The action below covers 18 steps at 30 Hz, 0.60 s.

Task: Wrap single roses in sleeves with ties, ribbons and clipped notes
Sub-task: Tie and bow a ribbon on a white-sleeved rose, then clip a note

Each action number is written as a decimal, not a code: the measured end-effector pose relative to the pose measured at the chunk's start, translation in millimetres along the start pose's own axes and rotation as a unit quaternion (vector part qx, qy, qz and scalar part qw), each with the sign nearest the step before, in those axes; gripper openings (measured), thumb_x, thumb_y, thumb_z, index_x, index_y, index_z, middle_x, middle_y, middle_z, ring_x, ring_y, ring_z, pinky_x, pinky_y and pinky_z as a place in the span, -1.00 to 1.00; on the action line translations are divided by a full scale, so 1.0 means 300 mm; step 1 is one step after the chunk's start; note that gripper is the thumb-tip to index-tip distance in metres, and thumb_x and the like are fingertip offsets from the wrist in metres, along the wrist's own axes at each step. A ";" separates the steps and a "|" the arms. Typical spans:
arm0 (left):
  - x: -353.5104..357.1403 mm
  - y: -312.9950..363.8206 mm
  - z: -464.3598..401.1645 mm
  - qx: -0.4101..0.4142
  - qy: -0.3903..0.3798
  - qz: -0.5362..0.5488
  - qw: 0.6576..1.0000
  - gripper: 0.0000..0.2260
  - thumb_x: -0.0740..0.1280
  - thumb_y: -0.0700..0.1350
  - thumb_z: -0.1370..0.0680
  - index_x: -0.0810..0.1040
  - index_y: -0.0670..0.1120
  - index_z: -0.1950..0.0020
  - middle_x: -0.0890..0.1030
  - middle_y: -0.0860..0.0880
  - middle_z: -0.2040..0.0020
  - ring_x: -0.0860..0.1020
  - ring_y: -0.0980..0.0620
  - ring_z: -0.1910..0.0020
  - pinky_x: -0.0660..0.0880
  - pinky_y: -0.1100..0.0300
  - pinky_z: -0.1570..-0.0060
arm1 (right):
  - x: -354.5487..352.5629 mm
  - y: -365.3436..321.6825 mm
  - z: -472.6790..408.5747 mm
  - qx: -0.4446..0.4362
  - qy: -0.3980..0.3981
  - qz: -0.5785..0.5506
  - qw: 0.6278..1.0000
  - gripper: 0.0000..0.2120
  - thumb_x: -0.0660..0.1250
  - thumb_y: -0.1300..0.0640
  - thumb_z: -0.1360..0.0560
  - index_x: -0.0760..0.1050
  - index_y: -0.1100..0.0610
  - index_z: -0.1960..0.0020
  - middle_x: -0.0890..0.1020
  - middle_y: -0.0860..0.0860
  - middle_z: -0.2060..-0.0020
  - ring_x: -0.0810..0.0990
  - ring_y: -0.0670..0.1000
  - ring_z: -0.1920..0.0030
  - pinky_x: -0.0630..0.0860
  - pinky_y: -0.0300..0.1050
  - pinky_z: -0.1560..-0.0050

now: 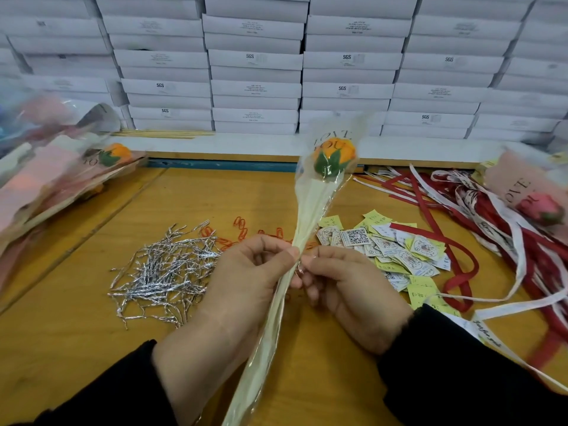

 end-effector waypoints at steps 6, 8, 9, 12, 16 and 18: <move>-0.016 0.014 0.004 0.011 0.028 -0.044 0.999 -0.92 0.38 -0.26 -0.45 0.58 -0.17 0.25 0.54 -0.10 0.49 0.49 0.07 0.52 0.46 0.26 0.47 | -0.013 -0.010 0.006 -0.038 0.050 0.097 0.993 -0.91 0.30 0.22 -0.51 0.47 0.14 0.18 0.55 0.02 0.36 0.45 -0.12 0.44 0.40 -0.24 0.38; -0.024 0.018 0.006 0.013 0.045 -0.048 0.998 -0.94 0.37 -0.26 -0.46 0.57 -0.20 0.22 0.52 -0.08 0.50 0.45 0.08 0.54 0.42 0.32 0.52 | -0.032 -0.061 0.025 -0.146 0.122 0.204 0.960 -0.90 0.35 0.18 -0.48 0.44 0.03 0.13 0.54 -0.05 0.27 0.47 -0.19 0.35 0.45 -0.33 0.30; -0.027 0.020 0.006 0.015 0.051 -0.052 0.997 -0.93 0.37 -0.27 -0.46 0.57 -0.20 0.22 0.52 -0.09 0.49 0.44 0.07 0.53 0.40 0.32 0.53 | -0.026 -0.087 0.040 -0.201 0.136 0.246 0.938 -0.88 0.35 0.18 -0.47 0.43 -0.01 0.13 0.52 -0.07 0.24 0.47 -0.19 0.31 0.44 -0.36 0.27; -0.032 0.025 0.005 0.017 0.063 -0.053 0.996 -0.93 0.36 -0.27 -0.47 0.56 -0.19 0.22 0.53 -0.18 0.37 0.47 -0.02 0.43 0.44 0.21 0.40 | 0.027 -0.126 0.079 -0.295 0.117 0.365 0.875 -0.84 0.37 0.17 -0.45 0.42 -0.06 0.13 0.49 -0.12 0.16 0.47 -0.12 0.22 0.41 -0.36 0.23; -0.035 0.022 0.007 0.005 0.066 -0.039 0.997 -0.91 0.33 -0.31 -0.48 0.55 -0.20 0.22 0.49 -0.11 0.43 0.45 0.09 0.53 0.42 0.30 0.53 | 0.060 -0.112 0.083 -0.309 0.082 0.422 0.848 -0.78 0.40 0.16 -0.42 0.41 -0.08 0.08 0.44 -0.17 0.12 0.48 -0.14 0.14 0.42 -0.35 0.16; -0.039 0.018 0.005 0.002 0.068 -0.039 0.997 -0.90 0.34 -0.29 -0.48 0.56 -0.18 0.24 0.51 -0.10 0.42 0.45 0.08 0.52 0.43 0.30 0.52 | 0.059 -0.114 0.084 -0.313 0.084 0.430 0.843 -0.80 0.41 0.14 -0.42 0.42 -0.07 0.08 0.46 -0.18 0.14 0.49 -0.16 0.13 0.45 -0.30 0.12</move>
Point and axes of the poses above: each hand's wrist, its own z-axis away from the middle knuckle, its own x-axis out of the palm, y = z × x, the point moved 7 cm from there along -z, towards the middle knuckle
